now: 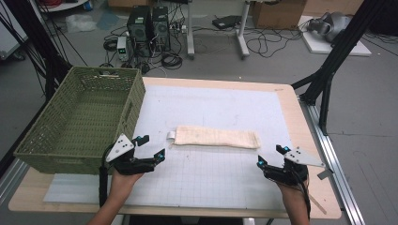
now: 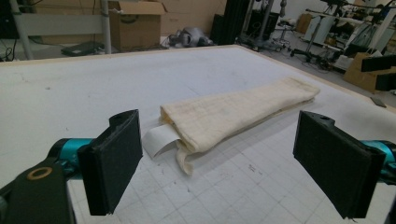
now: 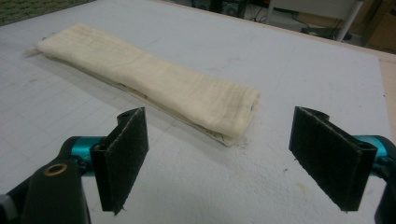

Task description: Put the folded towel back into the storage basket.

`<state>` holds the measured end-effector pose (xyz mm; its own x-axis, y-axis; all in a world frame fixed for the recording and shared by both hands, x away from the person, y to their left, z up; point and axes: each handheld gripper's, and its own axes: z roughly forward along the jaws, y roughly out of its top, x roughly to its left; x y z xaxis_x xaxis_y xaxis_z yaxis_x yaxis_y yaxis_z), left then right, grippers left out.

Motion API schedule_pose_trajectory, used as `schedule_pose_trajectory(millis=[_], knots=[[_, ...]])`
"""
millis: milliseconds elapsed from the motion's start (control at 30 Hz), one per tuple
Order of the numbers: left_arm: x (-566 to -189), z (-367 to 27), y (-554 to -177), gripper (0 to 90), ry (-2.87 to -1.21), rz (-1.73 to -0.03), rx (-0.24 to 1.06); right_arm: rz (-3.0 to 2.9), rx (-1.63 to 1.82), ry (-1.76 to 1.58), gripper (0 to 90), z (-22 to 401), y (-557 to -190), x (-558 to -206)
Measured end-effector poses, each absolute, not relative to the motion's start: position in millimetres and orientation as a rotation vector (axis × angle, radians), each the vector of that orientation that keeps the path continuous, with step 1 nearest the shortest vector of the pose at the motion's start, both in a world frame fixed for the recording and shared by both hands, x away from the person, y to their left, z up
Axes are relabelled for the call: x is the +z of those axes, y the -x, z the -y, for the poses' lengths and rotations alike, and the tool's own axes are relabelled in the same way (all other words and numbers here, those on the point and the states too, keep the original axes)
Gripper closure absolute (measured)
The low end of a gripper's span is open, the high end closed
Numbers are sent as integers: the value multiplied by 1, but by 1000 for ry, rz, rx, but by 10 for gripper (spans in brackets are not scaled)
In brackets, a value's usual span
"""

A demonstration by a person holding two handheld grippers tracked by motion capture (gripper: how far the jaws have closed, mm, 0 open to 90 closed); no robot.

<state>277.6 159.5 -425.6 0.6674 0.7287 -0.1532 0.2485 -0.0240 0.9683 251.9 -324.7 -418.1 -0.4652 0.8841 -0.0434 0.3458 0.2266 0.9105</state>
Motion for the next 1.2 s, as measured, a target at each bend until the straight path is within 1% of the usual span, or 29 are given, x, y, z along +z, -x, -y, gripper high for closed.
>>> schedule_pose_trajectory(millis=[200, 467, 567, 667, 767, 933, 1000, 1200], knots=[[-426, -157, -277, 159, -1593, -809, 447, -1916, 1216, -1146, 183, 328, -250, -418], [-423, -157, -276, 161, -1592, -781, 470, -1915, 1212, -1165, 182, 327, -249, -417], [-422, -156, -275, 160, -1581, -739, 503, -1922, 1206, -1160, 182, 327, -250, -418], [-423, -155, -276, 160, -1596, -744, 528, -1927, 1202, -1161, 182, 326, -251, -418], [-423, -155, -277, 160, -1606, -762, 516, -1932, 1198, -1153, 182, 326, -252, -419], [-422, -157, -278, 159, -1581, -780, 454, -1936, 1208, -1136, 177, 324, -251, -419], [-422, -156, -278, 159, -1580, -792, 447, -1937, 1212, -1132, 164, 324, -251, -419], [-417, -154, -278, 159, -1573, -797, 448, -1946, 1197, -1134, 164, 323, -251, -420]])
